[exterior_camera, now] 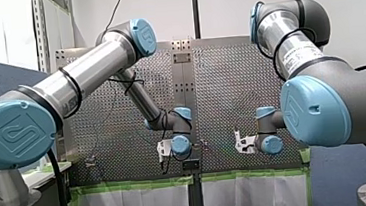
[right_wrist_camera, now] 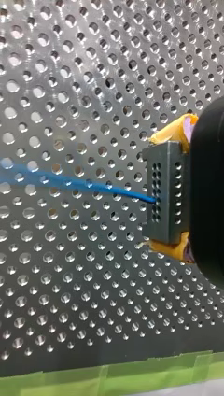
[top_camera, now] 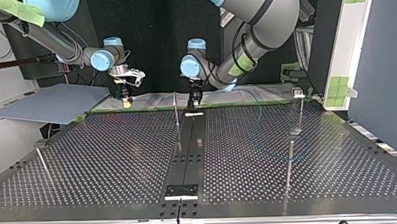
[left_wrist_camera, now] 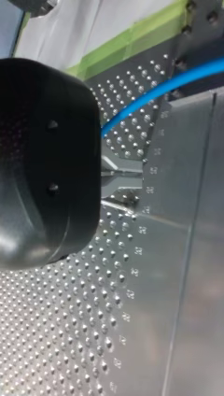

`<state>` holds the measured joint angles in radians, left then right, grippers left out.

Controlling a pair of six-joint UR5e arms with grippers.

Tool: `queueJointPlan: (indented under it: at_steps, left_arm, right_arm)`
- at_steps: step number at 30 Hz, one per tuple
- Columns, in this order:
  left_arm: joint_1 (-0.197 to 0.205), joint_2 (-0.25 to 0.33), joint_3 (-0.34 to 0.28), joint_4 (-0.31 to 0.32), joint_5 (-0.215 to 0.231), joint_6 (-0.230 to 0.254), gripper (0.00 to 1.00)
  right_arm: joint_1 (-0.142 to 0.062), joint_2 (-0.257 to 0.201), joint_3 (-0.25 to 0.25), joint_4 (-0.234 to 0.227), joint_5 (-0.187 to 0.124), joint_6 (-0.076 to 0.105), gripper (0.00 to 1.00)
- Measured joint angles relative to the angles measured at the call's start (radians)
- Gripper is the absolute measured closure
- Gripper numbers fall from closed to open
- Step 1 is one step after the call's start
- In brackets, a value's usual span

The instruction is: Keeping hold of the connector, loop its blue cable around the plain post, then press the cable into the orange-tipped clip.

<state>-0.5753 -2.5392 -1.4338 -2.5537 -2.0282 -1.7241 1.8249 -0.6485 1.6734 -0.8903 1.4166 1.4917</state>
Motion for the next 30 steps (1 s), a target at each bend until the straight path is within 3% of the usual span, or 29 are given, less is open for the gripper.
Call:
queueJointPlan:
  at_steps: [15, 30]
  left_arm:
    - [0.033, 0.000, 0.026, -0.008, 0.047, -0.004, 1.00]
    - [0.038, 0.000, 0.026, -0.007, 0.046, 0.010, 1.00]
  right_arm:
    - [-0.002, 0.004, -0.016, -0.007, 0.002, 0.008, 1.00]
    - [0.006, 0.006, -0.033, -0.006, -0.011, 0.008, 1.00]
